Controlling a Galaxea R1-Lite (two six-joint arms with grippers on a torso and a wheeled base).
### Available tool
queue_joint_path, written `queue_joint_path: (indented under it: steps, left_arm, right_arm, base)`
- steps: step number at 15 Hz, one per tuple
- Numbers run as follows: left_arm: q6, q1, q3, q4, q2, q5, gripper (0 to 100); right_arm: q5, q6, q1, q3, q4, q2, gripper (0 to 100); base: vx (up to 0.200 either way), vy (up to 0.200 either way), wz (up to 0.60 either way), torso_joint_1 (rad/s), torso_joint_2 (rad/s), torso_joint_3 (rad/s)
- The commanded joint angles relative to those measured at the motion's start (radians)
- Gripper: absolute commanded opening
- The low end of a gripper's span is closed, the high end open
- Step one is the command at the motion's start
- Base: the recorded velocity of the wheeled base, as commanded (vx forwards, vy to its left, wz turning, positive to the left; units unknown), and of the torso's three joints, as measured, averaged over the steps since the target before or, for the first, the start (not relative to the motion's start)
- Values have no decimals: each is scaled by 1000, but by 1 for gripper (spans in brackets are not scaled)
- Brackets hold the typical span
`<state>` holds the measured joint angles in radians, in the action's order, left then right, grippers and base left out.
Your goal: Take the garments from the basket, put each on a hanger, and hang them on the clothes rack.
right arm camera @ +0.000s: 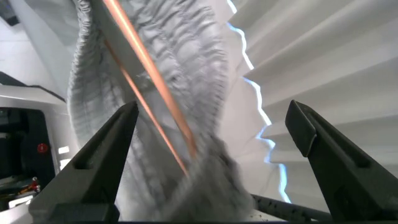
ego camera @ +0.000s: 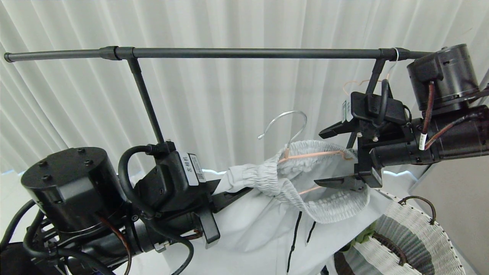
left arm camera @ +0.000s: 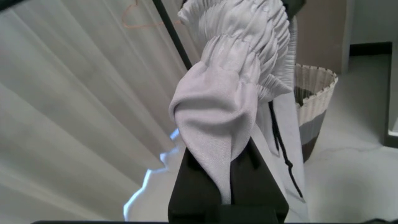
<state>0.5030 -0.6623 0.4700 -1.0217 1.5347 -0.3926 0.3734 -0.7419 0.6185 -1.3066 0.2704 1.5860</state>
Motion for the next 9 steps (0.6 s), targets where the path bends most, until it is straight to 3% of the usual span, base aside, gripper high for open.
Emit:
queue_joint_path:
  steps: [1, 9]
  left_arm:
    - [0, 10, -24, 0, 1, 1, 0]
    - [0, -19, -19, -3, -7, 0, 0]
  right_arm:
    - [-1, -1, -8, 1, 3, -20, 100]
    - [4, -51, 0, 53, 12, -11, 100]
  base:
    - [0, 0, 0, 0, 0, 0]
    - [0, 0, 0, 0, 0, 0]
